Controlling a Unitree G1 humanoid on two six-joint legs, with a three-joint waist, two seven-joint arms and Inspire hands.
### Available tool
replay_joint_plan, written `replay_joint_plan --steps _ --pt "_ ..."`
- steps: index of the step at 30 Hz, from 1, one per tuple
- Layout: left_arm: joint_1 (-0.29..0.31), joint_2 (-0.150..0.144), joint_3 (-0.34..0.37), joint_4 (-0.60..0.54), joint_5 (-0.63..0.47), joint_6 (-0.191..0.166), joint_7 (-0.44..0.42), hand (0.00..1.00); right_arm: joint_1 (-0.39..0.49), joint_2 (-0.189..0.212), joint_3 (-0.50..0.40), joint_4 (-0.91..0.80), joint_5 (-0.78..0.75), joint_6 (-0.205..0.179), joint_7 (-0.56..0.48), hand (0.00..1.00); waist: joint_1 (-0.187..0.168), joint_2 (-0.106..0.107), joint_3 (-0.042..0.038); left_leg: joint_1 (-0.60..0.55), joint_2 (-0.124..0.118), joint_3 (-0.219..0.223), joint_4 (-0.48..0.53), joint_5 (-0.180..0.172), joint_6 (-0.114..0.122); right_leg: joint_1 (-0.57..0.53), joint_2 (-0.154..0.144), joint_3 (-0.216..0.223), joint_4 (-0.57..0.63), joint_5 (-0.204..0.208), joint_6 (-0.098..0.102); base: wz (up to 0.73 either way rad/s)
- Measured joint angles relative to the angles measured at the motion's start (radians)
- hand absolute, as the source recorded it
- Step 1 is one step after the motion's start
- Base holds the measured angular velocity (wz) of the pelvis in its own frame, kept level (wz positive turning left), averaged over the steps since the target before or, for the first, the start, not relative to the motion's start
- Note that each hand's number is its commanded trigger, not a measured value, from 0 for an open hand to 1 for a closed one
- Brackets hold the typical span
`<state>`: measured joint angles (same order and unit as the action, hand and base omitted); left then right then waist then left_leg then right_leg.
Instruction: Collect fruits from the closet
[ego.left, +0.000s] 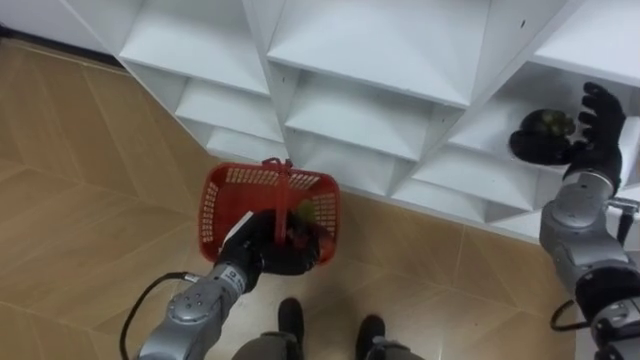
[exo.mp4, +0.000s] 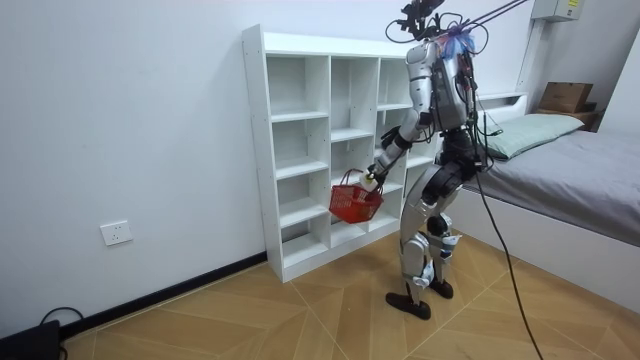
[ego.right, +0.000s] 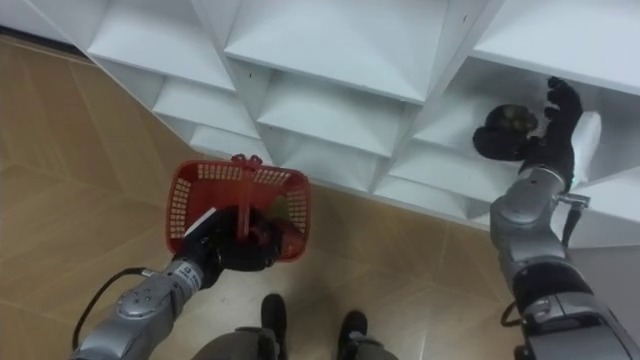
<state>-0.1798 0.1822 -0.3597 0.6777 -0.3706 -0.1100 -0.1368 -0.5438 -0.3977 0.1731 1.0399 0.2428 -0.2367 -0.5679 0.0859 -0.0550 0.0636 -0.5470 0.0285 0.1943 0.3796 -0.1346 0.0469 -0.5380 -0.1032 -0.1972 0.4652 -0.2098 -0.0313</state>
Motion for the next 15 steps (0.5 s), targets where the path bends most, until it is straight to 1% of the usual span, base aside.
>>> replay_joint_plan --steps 2,6,11,15 --pt "-0.006 0.000 -0.001 0.000 -0.021 0.000 0.000 1.00 -0.005 -0.002 -0.001 0.006 -0.001 0.000 -0.005 1.00 0.000 0.000 -0.0003 0.000 0.001 0.000 0.000 0.000 -0.001 0.000 0.001 -0.001 0.000 0.001 -0.001 0.00" --pt "-0.018 0.003 -0.001 0.000 -0.031 0.000 0.000 1.00 -0.009 -0.002 0.002 0.007 -0.011 0.018 0.002 1.00 0.002 0.003 -0.0017 0.000 0.002 -0.001 0.000 0.001 -0.001 0.000 0.001 -0.003 0.000 0.001 -0.001 0.00" --pt "-0.020 0.006 -0.001 0.000 -0.031 0.000 0.000 1.00 -0.009 0.000 0.003 0.007 -0.011 0.019 0.006 1.00 0.004 0.005 -0.0026 0.001 0.003 -0.001 0.002 0.001 -0.001 0.004 0.002 -0.006 0.000 0.004 -0.002 0.00" --pt "-0.020 0.005 -0.005 0.000 -0.031 0.000 0.000 1.00 -0.008 0.005 0.004 0.008 -0.012 0.020 0.015 1.00 0.005 0.011 -0.0060 0.004 0.005 -0.002 0.003 0.001 -0.001 0.008 0.002 -0.012 0.001 0.006 -0.004 0.00"
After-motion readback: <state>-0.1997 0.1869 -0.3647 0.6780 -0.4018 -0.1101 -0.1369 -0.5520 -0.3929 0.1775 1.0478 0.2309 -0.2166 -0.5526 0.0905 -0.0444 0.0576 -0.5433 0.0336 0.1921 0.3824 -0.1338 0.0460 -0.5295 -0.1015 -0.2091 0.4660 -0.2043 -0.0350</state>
